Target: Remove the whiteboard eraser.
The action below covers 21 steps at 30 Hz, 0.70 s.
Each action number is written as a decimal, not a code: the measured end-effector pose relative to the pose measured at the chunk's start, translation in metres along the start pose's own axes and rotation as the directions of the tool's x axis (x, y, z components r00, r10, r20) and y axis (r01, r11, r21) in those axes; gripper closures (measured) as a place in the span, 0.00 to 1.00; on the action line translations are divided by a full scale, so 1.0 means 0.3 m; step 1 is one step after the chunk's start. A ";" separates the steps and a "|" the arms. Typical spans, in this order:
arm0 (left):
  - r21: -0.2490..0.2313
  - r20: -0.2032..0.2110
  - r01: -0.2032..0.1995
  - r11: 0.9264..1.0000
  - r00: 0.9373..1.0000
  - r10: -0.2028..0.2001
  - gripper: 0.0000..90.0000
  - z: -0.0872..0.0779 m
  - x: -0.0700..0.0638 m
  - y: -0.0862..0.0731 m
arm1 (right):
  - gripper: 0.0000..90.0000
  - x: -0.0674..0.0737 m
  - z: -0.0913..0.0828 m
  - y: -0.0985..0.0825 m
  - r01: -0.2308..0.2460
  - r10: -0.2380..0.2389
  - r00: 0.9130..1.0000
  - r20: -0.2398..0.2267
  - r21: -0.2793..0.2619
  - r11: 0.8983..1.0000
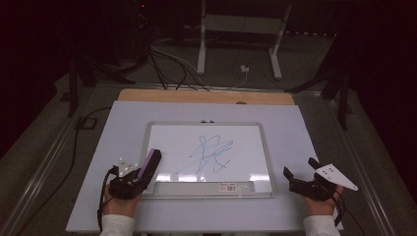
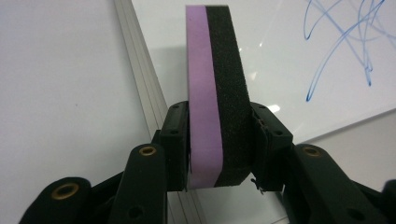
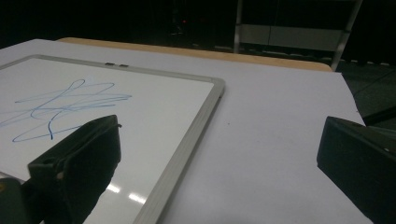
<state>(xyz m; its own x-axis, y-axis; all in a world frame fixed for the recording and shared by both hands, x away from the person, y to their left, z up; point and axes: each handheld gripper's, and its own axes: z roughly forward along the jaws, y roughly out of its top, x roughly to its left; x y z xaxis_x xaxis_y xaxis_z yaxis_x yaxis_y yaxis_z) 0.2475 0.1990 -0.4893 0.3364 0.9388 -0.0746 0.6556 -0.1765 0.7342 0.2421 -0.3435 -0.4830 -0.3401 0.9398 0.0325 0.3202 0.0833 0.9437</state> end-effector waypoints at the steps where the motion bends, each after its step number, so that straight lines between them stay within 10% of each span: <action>1: -0.013 -0.001 0.002 1.000 1.000 -0.002 0.72 -0.004 0.001 0.005 | 0.00 0.000 0.000 0.000 0.000 0.000 1.000 0.000 0.000 1.000; 21: -0.088 0.028 -0.074 0.993 0.997 0.077 0.72 0.044 -0.028 0.184 | 0.00 -0.005 -0.001 0.000 -0.008 0.008 1.000 -0.001 0.001 1.000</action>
<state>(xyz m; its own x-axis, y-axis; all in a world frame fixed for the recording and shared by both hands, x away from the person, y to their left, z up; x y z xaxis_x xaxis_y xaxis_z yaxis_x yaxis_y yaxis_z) 0.2899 0.1775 -0.4570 0.4044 0.9139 -0.0364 0.5664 -0.2190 0.7945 0.2423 -0.3450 -0.4831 -0.3380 0.9403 0.0401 0.3242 0.0763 0.9429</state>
